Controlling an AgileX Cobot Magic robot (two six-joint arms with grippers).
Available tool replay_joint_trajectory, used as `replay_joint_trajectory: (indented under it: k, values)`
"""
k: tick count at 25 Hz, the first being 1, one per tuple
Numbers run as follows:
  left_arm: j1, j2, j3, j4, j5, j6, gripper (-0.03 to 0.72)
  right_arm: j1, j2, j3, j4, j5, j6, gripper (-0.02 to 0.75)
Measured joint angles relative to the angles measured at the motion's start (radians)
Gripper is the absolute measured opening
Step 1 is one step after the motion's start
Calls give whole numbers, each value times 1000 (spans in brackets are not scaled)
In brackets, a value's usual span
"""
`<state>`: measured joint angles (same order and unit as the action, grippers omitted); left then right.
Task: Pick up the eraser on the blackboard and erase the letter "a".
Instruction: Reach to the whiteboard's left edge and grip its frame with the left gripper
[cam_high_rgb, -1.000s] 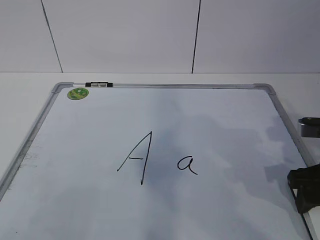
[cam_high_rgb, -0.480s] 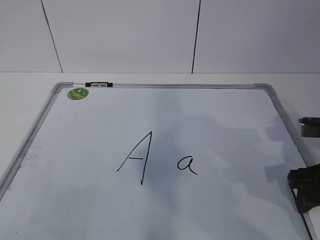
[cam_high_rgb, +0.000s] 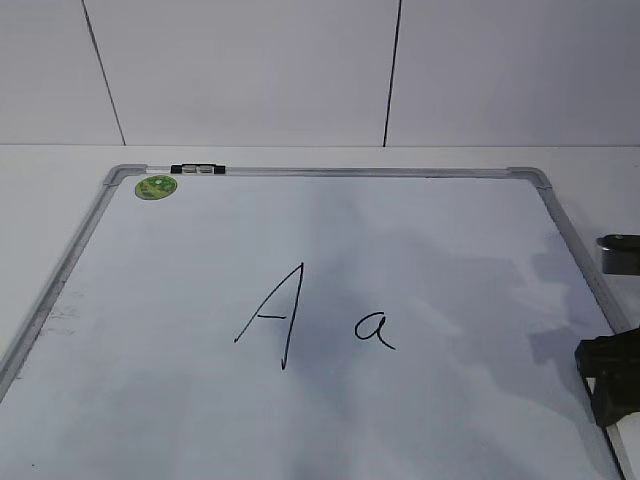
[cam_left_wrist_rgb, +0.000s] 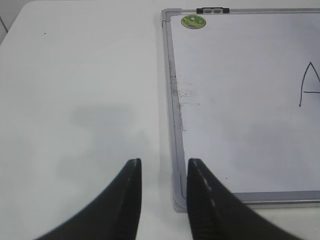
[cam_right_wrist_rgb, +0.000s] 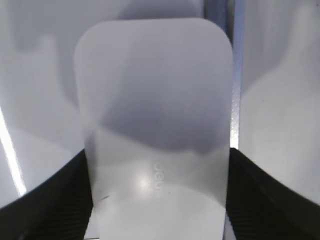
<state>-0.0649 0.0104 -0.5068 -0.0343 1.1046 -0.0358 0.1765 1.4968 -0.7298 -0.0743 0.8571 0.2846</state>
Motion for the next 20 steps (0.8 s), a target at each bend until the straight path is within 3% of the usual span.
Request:
replay_joint_trajectory:
  k: [20]
  values:
    - [0, 0, 0, 0, 0, 0, 235, 0, 0, -2, -2, -2, 0, 568]
